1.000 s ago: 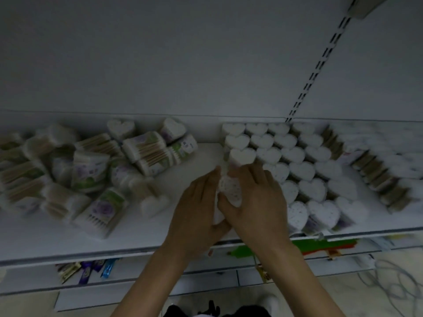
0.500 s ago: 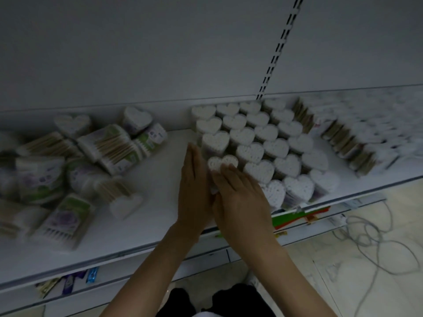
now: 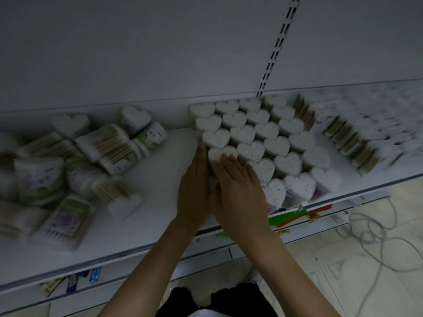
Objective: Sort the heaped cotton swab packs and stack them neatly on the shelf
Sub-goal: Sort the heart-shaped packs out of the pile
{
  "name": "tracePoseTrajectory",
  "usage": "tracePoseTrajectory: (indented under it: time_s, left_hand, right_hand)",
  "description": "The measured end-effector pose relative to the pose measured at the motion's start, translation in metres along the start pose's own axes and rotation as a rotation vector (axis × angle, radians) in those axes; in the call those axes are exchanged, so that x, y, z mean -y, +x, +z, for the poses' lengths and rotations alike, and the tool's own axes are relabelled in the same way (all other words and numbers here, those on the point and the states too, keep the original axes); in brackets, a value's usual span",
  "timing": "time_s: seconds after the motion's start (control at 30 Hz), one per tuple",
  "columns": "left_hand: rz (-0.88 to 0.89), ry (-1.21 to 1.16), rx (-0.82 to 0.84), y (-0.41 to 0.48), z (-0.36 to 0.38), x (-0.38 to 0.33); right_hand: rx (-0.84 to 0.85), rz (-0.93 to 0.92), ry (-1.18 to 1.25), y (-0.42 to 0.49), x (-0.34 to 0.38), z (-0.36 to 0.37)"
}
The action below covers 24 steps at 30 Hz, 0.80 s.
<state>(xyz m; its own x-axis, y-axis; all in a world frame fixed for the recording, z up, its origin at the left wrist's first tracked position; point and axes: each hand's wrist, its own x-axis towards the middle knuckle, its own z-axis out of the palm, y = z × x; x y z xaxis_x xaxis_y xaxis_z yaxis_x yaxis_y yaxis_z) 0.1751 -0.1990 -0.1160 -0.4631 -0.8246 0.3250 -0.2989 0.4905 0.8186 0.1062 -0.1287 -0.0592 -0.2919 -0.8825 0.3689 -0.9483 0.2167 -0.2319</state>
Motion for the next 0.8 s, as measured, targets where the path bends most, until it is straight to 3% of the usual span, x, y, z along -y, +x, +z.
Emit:
tracePoseTrajectory:
  time_s: [0.13,0.27,0.37,0.47,0.57,0.67,0.8]
  left_hand:
    - [-0.051,-0.075,-0.048,-0.005,-0.007,-0.010]
    - [-0.031,-0.134,-0.319,-0.043,-0.037,-0.022]
    - [-0.039,0.031,-0.582,-0.079,-0.078,-0.026]
    - [-0.077,0.165,-0.720,-0.106,-0.113,-0.020]
    - [-0.131,0.120,-0.830,-0.121,-0.128,-0.020]
    - [-0.163,0.100,-0.839,-0.130,-0.127,-0.018]
    - [-0.197,0.185,-0.607,-0.136,-0.121,-0.006]
  right_hand:
    - [0.009,-0.042,0.091,0.006,0.002,-0.010]
    - [-0.017,-0.060,0.463,0.001,0.017,-0.017]
    - [0.132,-0.004,0.826,-0.002,0.045,-0.008]
    - [0.320,-0.049,0.848,-0.005,0.074,0.011]
    - [0.478,-0.127,0.787,-0.005,0.099,0.030]
    - [0.534,-0.141,0.635,-0.002,0.108,0.049]
    - [0.526,-0.090,0.625,0.001,0.100,0.041]
